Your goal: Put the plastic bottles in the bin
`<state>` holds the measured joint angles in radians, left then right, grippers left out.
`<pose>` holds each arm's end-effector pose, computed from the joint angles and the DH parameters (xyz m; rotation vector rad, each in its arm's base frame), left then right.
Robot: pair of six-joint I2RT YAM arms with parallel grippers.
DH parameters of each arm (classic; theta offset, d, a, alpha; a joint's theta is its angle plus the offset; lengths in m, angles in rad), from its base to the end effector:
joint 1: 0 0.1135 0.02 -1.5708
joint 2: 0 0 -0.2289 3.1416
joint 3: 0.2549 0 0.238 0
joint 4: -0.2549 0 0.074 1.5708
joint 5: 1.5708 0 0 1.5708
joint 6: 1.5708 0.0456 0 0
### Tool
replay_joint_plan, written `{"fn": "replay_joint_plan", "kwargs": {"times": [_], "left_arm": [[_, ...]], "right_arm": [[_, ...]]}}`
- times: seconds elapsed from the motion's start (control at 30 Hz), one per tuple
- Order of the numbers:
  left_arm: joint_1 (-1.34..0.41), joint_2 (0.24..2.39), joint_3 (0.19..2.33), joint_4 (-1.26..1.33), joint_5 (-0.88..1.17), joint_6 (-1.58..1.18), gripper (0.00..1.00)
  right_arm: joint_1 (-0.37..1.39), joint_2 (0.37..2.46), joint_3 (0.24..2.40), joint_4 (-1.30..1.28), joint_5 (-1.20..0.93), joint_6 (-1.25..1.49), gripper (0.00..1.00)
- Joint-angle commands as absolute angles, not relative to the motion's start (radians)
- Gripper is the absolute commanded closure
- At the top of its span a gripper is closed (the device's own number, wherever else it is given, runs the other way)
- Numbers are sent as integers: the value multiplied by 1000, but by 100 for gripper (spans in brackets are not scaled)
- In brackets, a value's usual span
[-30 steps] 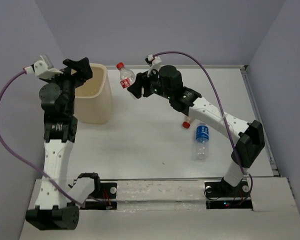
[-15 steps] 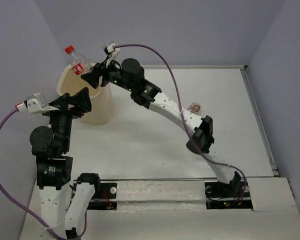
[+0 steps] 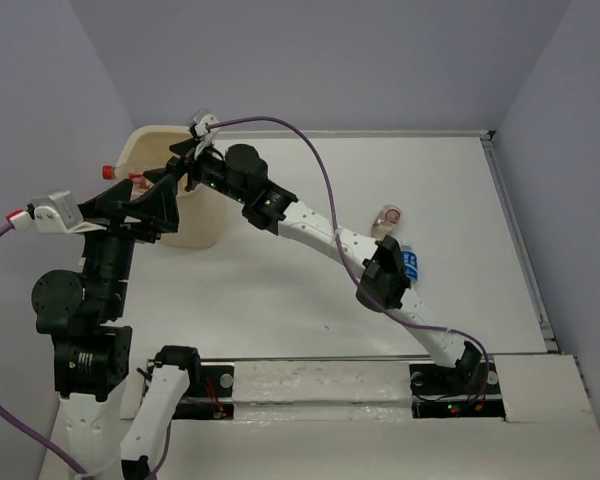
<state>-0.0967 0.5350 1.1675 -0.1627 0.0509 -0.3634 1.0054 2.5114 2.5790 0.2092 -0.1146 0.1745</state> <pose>0.0794 -0.0100 0.4689 -0.1020 1.1072 -0.4402 0.2878 0.4633 0.3564 -0.6487 1.2125 1.0750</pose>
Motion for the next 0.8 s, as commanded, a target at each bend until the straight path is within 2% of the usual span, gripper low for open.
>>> {"fn": "replay_joint_plan", "kwargs": {"times": [0.0, 0.13, 0.3, 0.37, 0.4, 0.43, 0.5, 0.53, 0.57, 0.63, 0.73, 0.77], "left_arm": [[-101, 587, 1193, -161, 161, -360, 1], [-101, 620, 1186, -158, 205, -374, 1], [-100, 689, 1134, -140, 264, -391, 1], [-103, 718, 1118, -126, 294, -406, 1], [-106, 735, 1111, -108, 316, -414, 1], [-130, 773, 1089, -92, 349, -423, 1], [-199, 808, 1068, -60, 333, -449, 1], [-254, 848, 1059, -34, 254, -448, 1], [-388, 874, 1065, -32, 198, -430, 1], [-515, 978, 1083, -29, 65, -407, 1], [-685, 1147, 1137, -15, -47, -385, 1], [-712, 1188, 1167, -9, -58, -382, 1]], "right_arm": [[1003, 2387, 2536, 302, -64, 129, 3], [979, 2260, 2357, 305, -19, 162, 7], [924, 1926, 1808, 422, 85, 215, 22], [910, 1820, 1647, 422, 144, 218, 37], [890, 1708, 1483, 419, 179, 219, 48], [875, 1650, 1406, 408, 266, 235, 63], [829, 1535, 1256, 335, 319, 314, 66], [766, 1419, 1124, 292, 346, 359, 67], [735, 1360, 1058, 219, 347, 429, 69], [672, 1193, 935, 148, 354, 478, 69], [614, 1054, 792, -55, 418, 517, 40], [598, 986, 761, -158, 435, 534, 27]]}}
